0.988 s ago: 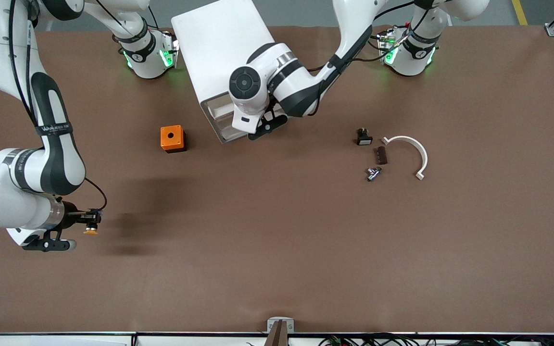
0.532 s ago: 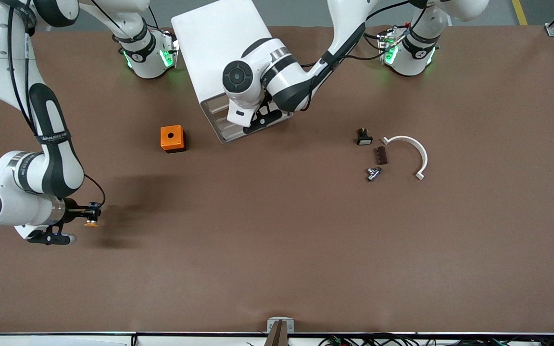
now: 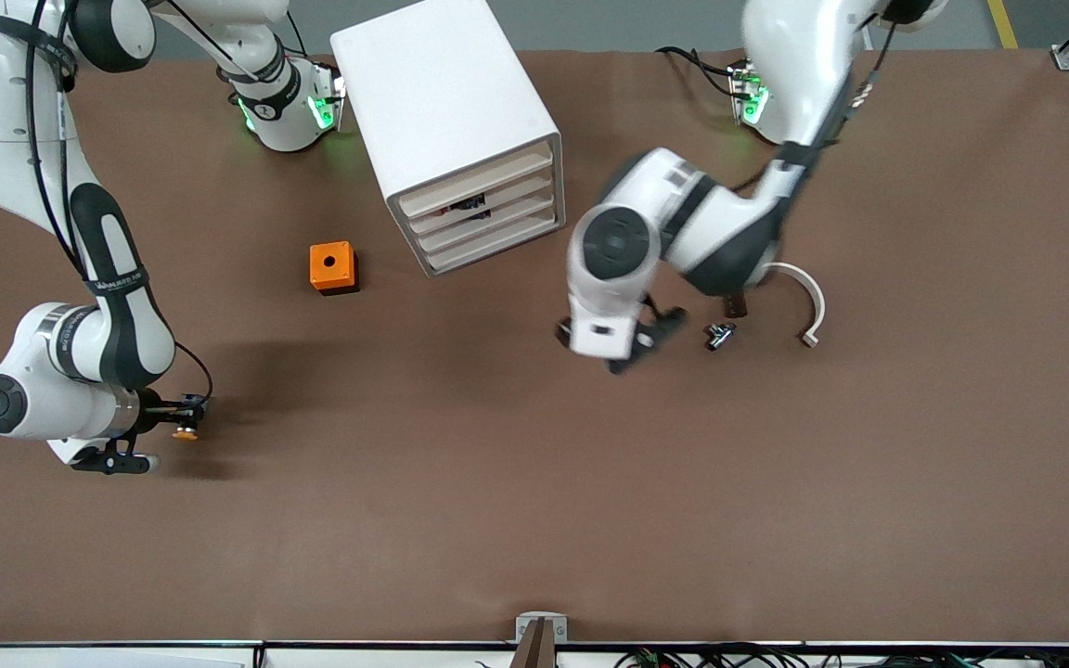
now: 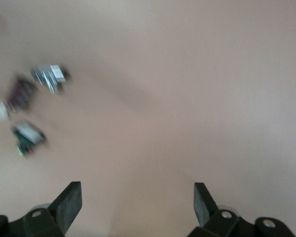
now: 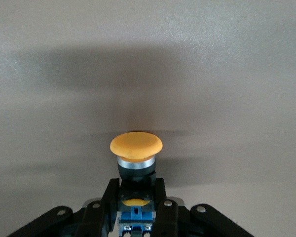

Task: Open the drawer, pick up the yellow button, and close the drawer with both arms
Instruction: 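Withdraw the left gripper from the closed drawer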

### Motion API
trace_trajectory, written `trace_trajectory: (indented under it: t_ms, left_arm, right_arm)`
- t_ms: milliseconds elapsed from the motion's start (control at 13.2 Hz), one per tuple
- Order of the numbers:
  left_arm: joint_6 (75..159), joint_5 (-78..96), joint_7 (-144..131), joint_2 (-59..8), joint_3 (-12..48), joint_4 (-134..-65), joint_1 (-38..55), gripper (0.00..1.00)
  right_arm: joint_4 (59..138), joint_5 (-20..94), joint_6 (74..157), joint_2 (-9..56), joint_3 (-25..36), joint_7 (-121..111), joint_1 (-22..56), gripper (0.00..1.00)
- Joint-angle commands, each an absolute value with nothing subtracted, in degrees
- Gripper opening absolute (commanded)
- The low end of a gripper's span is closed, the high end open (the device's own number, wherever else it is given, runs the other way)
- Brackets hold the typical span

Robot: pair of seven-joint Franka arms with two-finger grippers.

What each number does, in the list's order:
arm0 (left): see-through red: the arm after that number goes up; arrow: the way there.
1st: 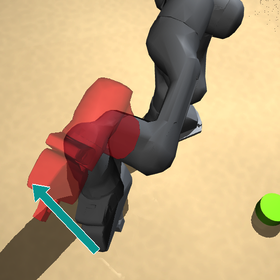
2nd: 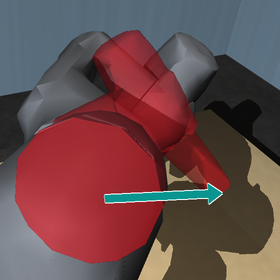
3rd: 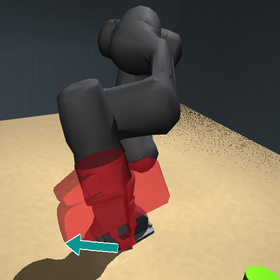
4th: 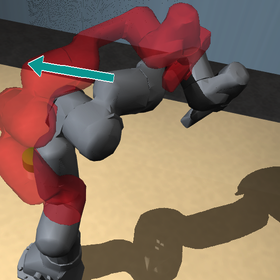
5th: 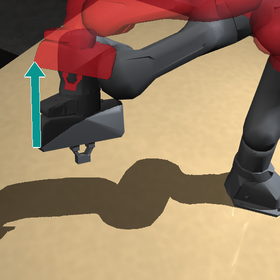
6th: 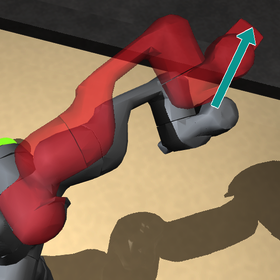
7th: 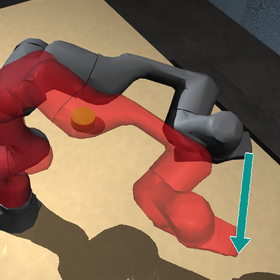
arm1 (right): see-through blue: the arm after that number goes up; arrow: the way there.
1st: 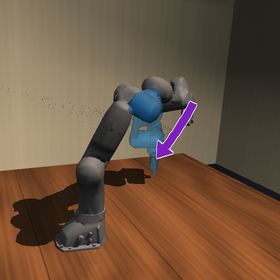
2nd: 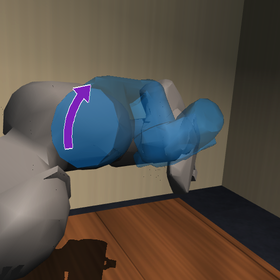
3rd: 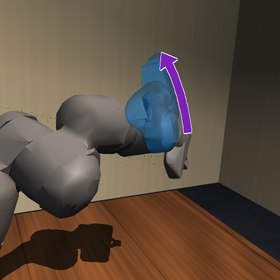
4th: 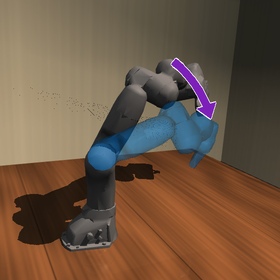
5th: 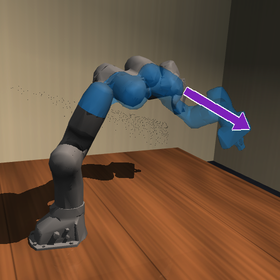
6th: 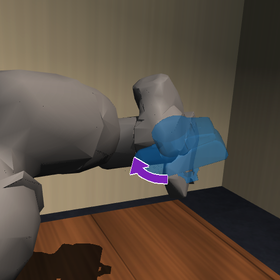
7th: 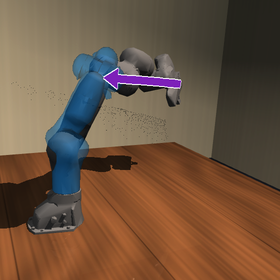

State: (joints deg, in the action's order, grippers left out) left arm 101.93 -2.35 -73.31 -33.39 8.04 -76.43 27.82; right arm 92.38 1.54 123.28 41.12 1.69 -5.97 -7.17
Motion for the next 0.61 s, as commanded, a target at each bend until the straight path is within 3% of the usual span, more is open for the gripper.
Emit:
trace_trajectory:
  t_ms: [0,228,304,532]
  left_arm:
    - [101.1,-6.6,-66.1,-29.6,8.7,-77.4,21.1,1.00]
    - [100.7,-6.5,-55.8,-24.0,8.9,-77.6,12.0,1.00]
    - [97.3,-6.3,-52.9,-21.6,8.8,-77.7,9.7,1.00]
    - [91.1,-6.8,-40.5,-16.2,8.7,-77.6,4.3,1.00]
  right_arm:
    - [91.4,1.4,123.2,41.6,0.6,-6.1,-8.1,0.61]
    - [91.4,1.5,122.1,40.8,0.3,-6.2,-7.7,0.93]
    - [91.3,1.7,120.7,39.6,0.1,-5.9,-7.6,1.00]
    - [91.4,2.6,120.4,35.8,-0.1,-5.7,-6.3,1.00]
